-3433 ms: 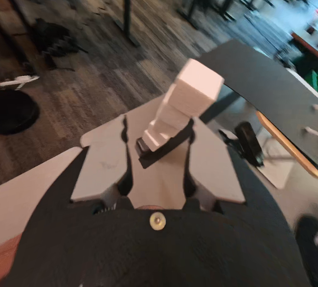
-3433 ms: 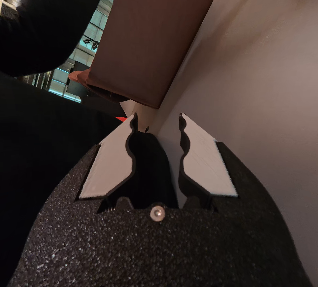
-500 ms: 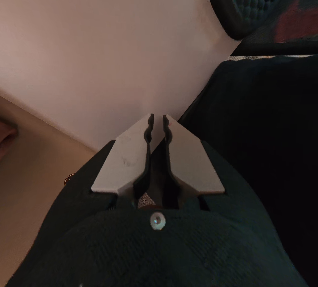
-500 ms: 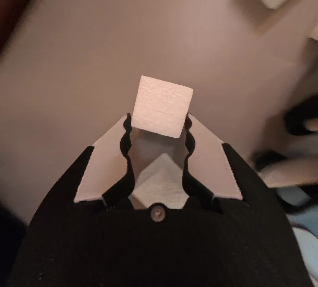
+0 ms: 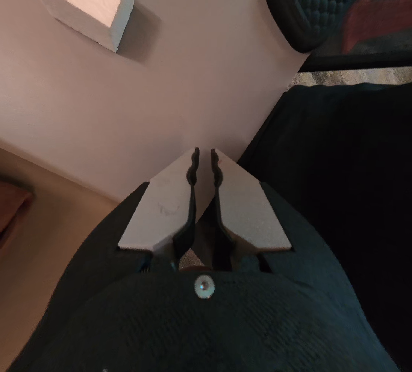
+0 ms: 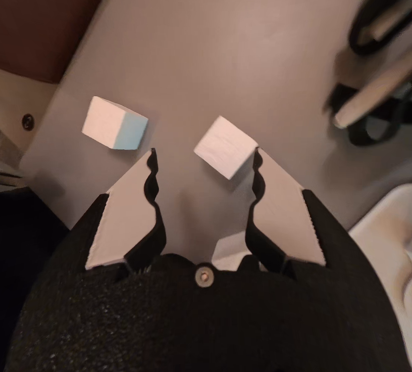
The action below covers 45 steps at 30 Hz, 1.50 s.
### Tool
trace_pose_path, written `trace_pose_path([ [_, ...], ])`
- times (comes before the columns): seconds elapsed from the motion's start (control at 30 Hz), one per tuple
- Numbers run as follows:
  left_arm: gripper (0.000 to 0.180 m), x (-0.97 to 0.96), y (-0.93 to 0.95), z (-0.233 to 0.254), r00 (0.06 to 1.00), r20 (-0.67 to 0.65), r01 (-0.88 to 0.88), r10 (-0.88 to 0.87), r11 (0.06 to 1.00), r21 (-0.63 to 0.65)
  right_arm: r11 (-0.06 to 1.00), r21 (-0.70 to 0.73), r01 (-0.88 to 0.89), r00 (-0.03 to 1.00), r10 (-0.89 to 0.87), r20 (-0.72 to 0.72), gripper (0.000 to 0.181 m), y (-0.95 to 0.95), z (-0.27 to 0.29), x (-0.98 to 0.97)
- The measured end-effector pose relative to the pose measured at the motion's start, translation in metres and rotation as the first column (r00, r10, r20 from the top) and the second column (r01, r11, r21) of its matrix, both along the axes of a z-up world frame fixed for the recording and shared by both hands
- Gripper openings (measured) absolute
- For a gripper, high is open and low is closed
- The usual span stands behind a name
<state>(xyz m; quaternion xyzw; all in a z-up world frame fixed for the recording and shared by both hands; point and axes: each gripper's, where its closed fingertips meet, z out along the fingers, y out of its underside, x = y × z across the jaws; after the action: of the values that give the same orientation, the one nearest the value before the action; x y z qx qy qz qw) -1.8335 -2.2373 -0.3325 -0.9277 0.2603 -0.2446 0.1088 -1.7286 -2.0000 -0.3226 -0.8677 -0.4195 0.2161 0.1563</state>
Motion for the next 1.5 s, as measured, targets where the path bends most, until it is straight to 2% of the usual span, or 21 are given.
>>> trace_pose_path([
  [0.2,0.009,-0.016,-0.011,0.002,0.997,-0.001,0.083,-0.083,0.994,0.075,0.982,-0.102,0.159,0.982,-0.147,0.116,0.088,-0.019,-0.023,0.012],
  [0.3,0.009,-0.027,-0.016,-0.002,0.990,-0.041,0.136,-0.132,0.982,0.134,0.959,-0.053,0.277,0.947,-0.263,0.183,0.086,-0.016,-0.035,0.010],
  [0.4,0.010,-0.031,-0.022,-0.007,0.987,-0.044,0.162,-0.157,0.978,0.135,0.934,-0.009,0.358,0.916,-0.349,0.198,0.086,-0.002,-0.048,0.005],
  [0.43,0.010,-0.031,-0.023,-0.007,0.987,-0.035,0.162,-0.159,0.978,0.134,0.933,-0.001,0.359,0.913,-0.351,0.209,0.080,0.001,-0.053,0.004],
  [0.47,0.010,-0.030,-0.023,-0.007,0.987,-0.027,0.163,-0.161,0.977,0.134,0.938,0.005,0.347,0.914,-0.340,0.223,0.061,0.003,-0.058,0.003],
  [0.53,0.010,-0.031,-0.021,-0.005,0.986,-0.026,0.168,-0.166,0.975,0.147,0.947,0.008,0.320,0.926,-0.315,0.207,0.061,0.002,-0.054,-0.002],
  [0.63,0.013,-0.033,-0.017,-0.003,0.988,-0.019,0.154,-0.153,0.972,0.180,0.981,0.022,0.193,0.975,-0.194,0.108,0.061,-0.016,-0.030,-0.021],
  [0.73,0.025,-0.028,-0.012,-0.005,0.993,0.017,0.114,-0.119,0.978,0.172,0.998,-0.004,0.060,0.990,-0.059,0.125,0.061,-0.050,-0.027,-0.023],
  [0.77,0.032,-0.027,-0.007,-0.005,0.994,0.017,0.101,-0.105,0.978,0.183,1.000,-0.012,0.018,0.992,-0.016,0.122,0.061,-0.061,-0.026,-0.024],
  [0.87,0.070,-0.019,0.016,-0.006,0.998,0.001,0.068,-0.070,0.971,0.229,0.995,-0.048,-0.091,0.983,0.098,0.156,0.061,-0.094,-0.034,-0.022],
  [1.0,0.089,-0.011,0.061,-0.017,0.993,-0.096,0.087,-0.062,0.957,0.278,0.977,-0.085,-0.197,0.954,0.211,0.213,0.061,-0.125,-0.051,-0.018],
  [1.07,0.085,-0.008,0.085,-0.023,0.986,-0.145,0.121,-0.079,0.944,0.309,0.964,-0.104,-0.244,0.940,0.261,0.221,0.061,-0.136,-0.055,-0.018],
  [1.23,0.076,0.000,0.120,-0.046,0.962,-0.211,0.228,-0.173,0.935,0.272,0.955,-0.099,-0.280,0.932,0.295,0.209,0.061,-0.137,-0.057,-0.021],
  [1.33,0.055,-0.003,0.129,-0.058,0.950,-0.250,0.247,-0.187,0.940,0.236,0.965,-0.058,-0.255,0.936,0.261,0.237,0.062,-0.122,-0.058,-0.016],
  [1.43,0.068,-0.008,0.124,-0.063,0.959,-0.238,0.207,-0.152,0.951,0.228,0.979,-0.018,-0.202,0.942,0.199,0.271,0.063,-0.103,-0.059,-0.006],
  [1.5,0.077,-0.014,0.117,-0.064,0.963,-0.237,0.186,-0.126,0.950,0.250,0.983,-0.011,-0.182,0.954,0.179,0.240,0.070,-0.096,-0.053,-0.005],
])
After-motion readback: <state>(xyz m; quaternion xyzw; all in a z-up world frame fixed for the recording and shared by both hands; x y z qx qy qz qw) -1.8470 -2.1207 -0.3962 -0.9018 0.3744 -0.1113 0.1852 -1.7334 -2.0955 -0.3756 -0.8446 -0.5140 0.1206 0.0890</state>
